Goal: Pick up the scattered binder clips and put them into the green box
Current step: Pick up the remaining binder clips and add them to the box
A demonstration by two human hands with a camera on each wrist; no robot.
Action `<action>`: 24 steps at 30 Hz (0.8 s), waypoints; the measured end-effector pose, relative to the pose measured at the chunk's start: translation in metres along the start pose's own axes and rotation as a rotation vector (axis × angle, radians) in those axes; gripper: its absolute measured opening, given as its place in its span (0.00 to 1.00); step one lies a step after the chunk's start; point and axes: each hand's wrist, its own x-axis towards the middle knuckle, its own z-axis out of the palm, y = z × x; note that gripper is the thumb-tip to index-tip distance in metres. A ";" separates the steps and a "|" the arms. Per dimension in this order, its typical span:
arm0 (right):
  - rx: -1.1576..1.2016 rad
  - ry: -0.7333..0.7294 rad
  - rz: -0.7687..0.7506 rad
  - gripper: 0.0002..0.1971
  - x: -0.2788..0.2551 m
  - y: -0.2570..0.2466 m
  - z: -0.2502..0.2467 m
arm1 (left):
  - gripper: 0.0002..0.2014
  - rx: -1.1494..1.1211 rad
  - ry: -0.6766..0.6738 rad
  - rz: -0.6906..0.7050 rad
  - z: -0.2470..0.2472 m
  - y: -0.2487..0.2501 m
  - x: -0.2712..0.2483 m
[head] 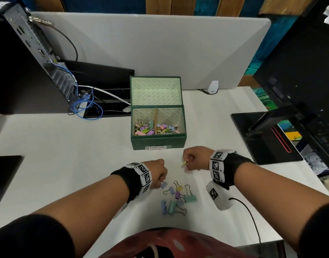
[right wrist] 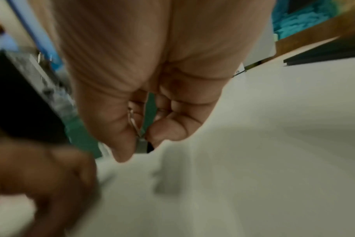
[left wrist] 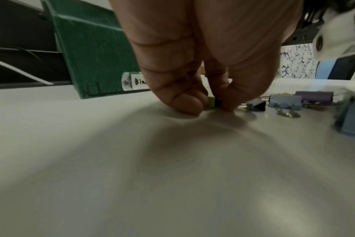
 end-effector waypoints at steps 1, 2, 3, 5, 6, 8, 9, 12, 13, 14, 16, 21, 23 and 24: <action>0.073 0.015 -0.007 0.16 -0.001 -0.008 -0.008 | 0.09 -0.008 0.010 0.011 -0.001 -0.001 -0.001; 0.136 0.050 -0.020 0.14 -0.001 -0.016 -0.017 | 0.10 -0.023 0.021 0.021 -0.001 -0.002 -0.002; 0.195 0.111 -0.029 0.13 0.000 -0.023 -0.025 | 0.10 -0.041 0.030 0.027 0.000 -0.002 -0.003; 0.329 0.277 -0.024 0.11 0.005 -0.036 -0.043 | 0.11 -0.085 0.040 0.010 0.001 -0.002 -0.005; 0.392 0.341 -0.025 0.10 0.008 -0.039 -0.050 | 0.13 -0.099 0.042 -0.009 0.001 -0.002 -0.006; 0.450 0.367 -0.035 0.14 0.013 -0.041 -0.060 | 0.18 -0.108 0.038 -0.046 0.000 -0.002 -0.007; 0.434 0.355 -0.030 0.17 0.015 -0.040 -0.060 | 0.19 -0.111 0.039 -0.056 0.000 -0.002 -0.007; 0.364 0.386 -0.028 0.16 0.015 -0.032 -0.053 | 0.16 -0.154 0.082 -0.064 -0.005 -0.003 -0.012; 0.362 0.403 -0.037 0.14 0.014 -0.028 -0.048 | 0.16 -0.174 0.113 -0.071 -0.009 -0.005 -0.013; 0.362 0.413 -0.051 0.11 0.012 -0.025 -0.045 | 0.15 -0.201 0.152 -0.080 -0.015 -0.007 -0.015; 0.343 0.403 -0.074 0.08 0.007 -0.019 -0.038 | 0.12 -0.290 0.256 -0.096 -0.031 -0.012 -0.015; 0.070 0.132 -0.115 0.11 -0.007 -0.006 -0.014 | 0.09 -0.380 0.573 -0.099 -0.086 -0.013 -0.009; -0.052 -0.041 -0.129 0.12 -0.011 -0.005 -0.003 | 0.10 -0.396 0.657 -0.088 -0.105 -0.010 -0.005; -0.104 -0.105 -0.137 0.14 -0.013 -0.006 0.003 | 0.10 -0.419 0.673 -0.099 -0.112 -0.009 -0.003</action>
